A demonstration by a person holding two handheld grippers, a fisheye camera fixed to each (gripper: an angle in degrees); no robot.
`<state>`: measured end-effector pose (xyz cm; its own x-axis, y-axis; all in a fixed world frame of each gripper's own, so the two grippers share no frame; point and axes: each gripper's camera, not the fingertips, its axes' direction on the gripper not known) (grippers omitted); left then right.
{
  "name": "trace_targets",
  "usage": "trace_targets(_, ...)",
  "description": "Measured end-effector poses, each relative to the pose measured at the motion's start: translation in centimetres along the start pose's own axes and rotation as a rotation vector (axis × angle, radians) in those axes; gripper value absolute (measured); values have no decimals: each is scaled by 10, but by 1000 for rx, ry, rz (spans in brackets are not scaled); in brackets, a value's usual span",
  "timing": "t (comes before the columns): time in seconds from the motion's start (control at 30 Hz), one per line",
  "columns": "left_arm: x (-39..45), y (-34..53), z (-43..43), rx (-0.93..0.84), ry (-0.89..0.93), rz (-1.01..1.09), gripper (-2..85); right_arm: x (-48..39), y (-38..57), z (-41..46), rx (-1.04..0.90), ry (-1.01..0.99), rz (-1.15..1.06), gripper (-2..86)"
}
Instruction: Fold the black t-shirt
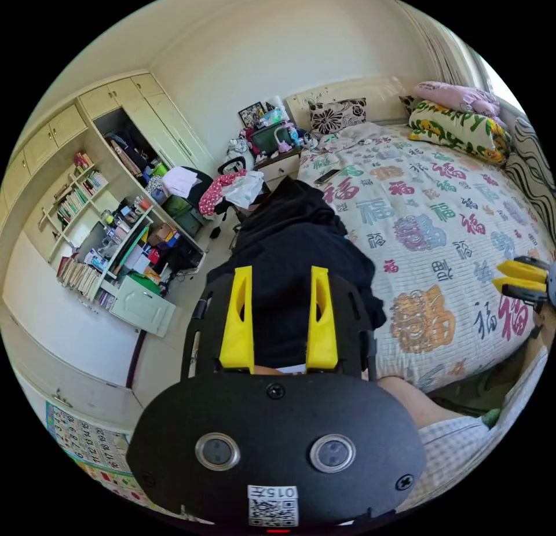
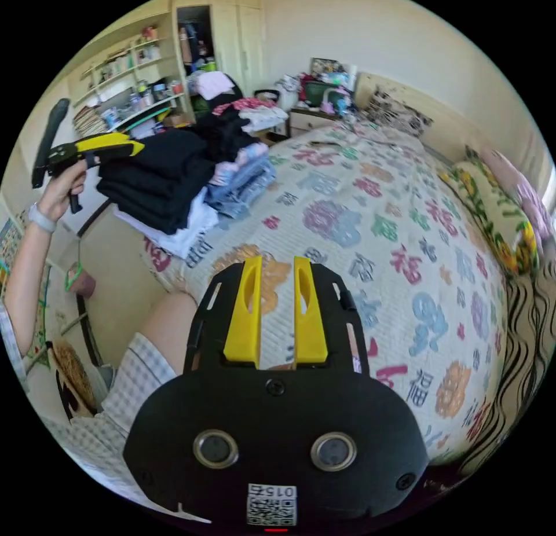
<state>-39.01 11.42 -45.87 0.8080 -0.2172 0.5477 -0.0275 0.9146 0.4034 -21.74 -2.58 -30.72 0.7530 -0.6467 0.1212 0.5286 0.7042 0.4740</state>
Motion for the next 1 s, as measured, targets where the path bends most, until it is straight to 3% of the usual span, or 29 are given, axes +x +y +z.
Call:
trace_targets(0.13, -25, 1, 18, -88, 84, 54, 120, -54, -55, -11, 38, -7, -158, 97)
trace_targets(0.37, -65, 7, 19, -15, 172, -14, 58, -106, -89, -18, 22, 23, -252, 100)
trace_targets(0.6, -117, 4, -31, 228, 487, -109, 17, -119, -93, -57, 100, 50, -259, 100)
trace_targets(1.0, -89, -72, -126, 555, 796, 121, 11, -31, -52, -205, 347, 154, -45, 5)
